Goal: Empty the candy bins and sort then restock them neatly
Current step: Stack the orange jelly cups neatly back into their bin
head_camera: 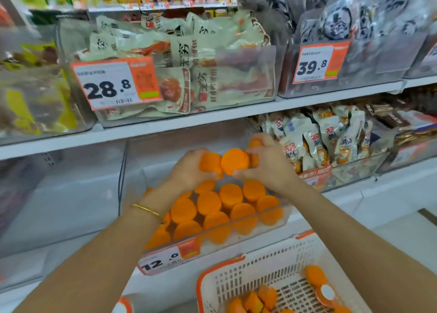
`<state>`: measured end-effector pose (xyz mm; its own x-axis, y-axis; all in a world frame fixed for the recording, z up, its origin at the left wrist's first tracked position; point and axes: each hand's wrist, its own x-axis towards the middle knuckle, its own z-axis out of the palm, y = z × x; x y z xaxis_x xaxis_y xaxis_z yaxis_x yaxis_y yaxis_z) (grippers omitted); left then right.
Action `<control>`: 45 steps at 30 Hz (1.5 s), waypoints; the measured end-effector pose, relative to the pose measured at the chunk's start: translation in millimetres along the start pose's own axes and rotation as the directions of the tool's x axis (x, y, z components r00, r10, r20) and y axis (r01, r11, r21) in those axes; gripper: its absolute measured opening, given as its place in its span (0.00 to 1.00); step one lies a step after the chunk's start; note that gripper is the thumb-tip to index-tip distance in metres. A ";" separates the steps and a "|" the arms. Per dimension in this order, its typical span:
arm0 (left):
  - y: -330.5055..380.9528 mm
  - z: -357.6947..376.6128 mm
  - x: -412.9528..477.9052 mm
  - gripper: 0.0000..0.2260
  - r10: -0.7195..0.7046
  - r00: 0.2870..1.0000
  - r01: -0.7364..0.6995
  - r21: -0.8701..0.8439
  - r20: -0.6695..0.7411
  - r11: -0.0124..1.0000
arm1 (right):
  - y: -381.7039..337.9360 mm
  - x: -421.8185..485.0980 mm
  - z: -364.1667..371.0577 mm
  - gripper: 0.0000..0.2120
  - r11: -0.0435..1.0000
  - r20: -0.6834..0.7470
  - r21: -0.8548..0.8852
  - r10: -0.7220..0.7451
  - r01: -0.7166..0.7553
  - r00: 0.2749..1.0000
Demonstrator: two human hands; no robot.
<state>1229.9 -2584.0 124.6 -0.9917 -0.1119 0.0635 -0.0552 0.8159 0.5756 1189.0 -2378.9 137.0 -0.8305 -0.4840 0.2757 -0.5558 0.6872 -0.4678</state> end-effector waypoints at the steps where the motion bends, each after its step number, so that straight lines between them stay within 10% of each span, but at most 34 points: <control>1: -4.3 4.6 13.4 0.30 0.012 1.000 -0.012 0.007 0.020 1.000 | 3.8 9.9 4.0 0.26 1.000 0.015 -0.029 -0.001 0.002 1.000; 10: -33.4 52.9 73.1 0.25 0.044 0.966 -0.056 0.042 0.256 0.998 | 28.8 46.2 38.0 0.29 0.994 0.034 -0.098 -0.050 0.053 0.998; 16: -35.1 25.5 68.9 0.23 0.063 0.927 0.012 -0.196 0.370 0.981 | 37.8 55.7 50.7 0.27 0.995 0.076 -0.077 -0.057 0.063 0.995; 22: -18.9 2.9 63.1 0.14 -0.072 0.912 0.324 -0.603 0.403 0.729 | 36.5 62.1 55.3 0.24 0.994 0.047 0.103 -0.033 0.028 0.998; 27: -22.7 15.1 67.7 0.09 -0.153 0.946 0.297 -0.578 0.286 0.760 | 32.1 65.2 60.7 0.24 0.989 0.135 0.140 -0.068 0.049 0.989; 37: -46.7 -0.2 72.6 0.13 -0.480 0.877 0.405 -0.568 0.019 0.717 | 31.8 66.2 60.7 0.32 0.854 0.423 0.308 0.273 -0.420 0.864; 45: -74.1 -12.5 68.6 0.12 -0.631 0.776 0.580 -0.399 0.002 0.711 | 19.8 75.2 61.0 0.24 0.986 0.391 0.059 0.122 -0.157 0.912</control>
<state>1167.4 -2659.2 96.5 -0.7347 -0.6003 -0.3160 -0.5677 0.2890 0.7708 1117.8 -2434.7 97.2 -0.8108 -0.5698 -0.1339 -0.4156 0.7215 -0.5539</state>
